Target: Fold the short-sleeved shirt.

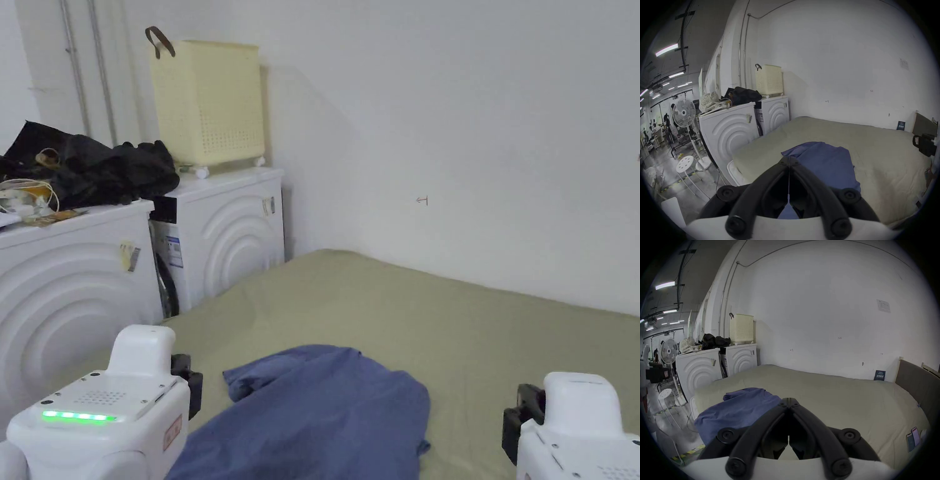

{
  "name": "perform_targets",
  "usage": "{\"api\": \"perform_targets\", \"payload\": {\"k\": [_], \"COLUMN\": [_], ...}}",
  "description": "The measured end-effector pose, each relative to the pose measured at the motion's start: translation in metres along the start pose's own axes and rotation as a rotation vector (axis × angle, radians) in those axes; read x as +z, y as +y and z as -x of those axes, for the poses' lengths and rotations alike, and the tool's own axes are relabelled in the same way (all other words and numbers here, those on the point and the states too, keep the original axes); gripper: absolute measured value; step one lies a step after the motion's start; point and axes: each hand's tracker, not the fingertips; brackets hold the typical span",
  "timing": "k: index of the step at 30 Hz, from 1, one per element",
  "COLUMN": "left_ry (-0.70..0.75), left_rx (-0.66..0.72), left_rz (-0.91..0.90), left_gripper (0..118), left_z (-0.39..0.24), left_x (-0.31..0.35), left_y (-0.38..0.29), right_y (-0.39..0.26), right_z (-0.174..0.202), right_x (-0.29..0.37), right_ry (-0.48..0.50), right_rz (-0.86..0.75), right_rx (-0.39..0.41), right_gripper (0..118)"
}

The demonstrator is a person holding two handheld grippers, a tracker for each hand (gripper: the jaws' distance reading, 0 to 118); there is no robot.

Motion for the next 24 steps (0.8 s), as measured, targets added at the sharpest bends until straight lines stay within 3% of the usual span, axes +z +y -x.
{"api": "perform_targets", "payload": {"k": [6,11,19,20,21,22,23,24], "left_ry": [-0.101,-0.243,-0.309,-0.313,-0.330,-0.338,-0.319,-0.316], "left_rx": [-0.007,0.047,0.051,0.056,0.018,0.009,-0.020,-0.034], "left_rz": [0.102,0.317,0.588,0.606,0.633,0.655,0.672,0.662], "left_gripper": [1,1,5,19,48,88,118,118], "left_z": [-0.040,-0.083,-0.144,-0.149,-0.154,-0.159,-0.164,-0.168], "left_x": [-0.059,-0.148,-0.287,-0.297,-0.304,-0.313,-0.318,-0.319], "left_y": [-0.015,-0.045,-0.085,-0.088,-0.090,-0.094,-0.099,-0.101], "right_y": [-0.017,-0.050,-0.092,-0.097,-0.101,-0.106,-0.111,-0.116], "right_z": [-0.014,-0.026,-0.054,-0.058,-0.060,-0.061,-0.063,-0.064], "right_x": [-0.015,-0.032,-0.036,-0.034,-0.033,-0.031,-0.030,-0.028], "right_ry": [-0.025,-0.057,-0.120,-0.124,-0.132,-0.140,-0.136,-0.128], "right_rz": [0.034,0.103,0.190,0.202,0.218,0.234,0.244,0.261], "right_rx": [-0.004,-0.007,-0.037,-0.045,-0.051,-0.057,-0.059,-0.057], "right_gripper": [0,0,0,0,0,0,0,0]}}
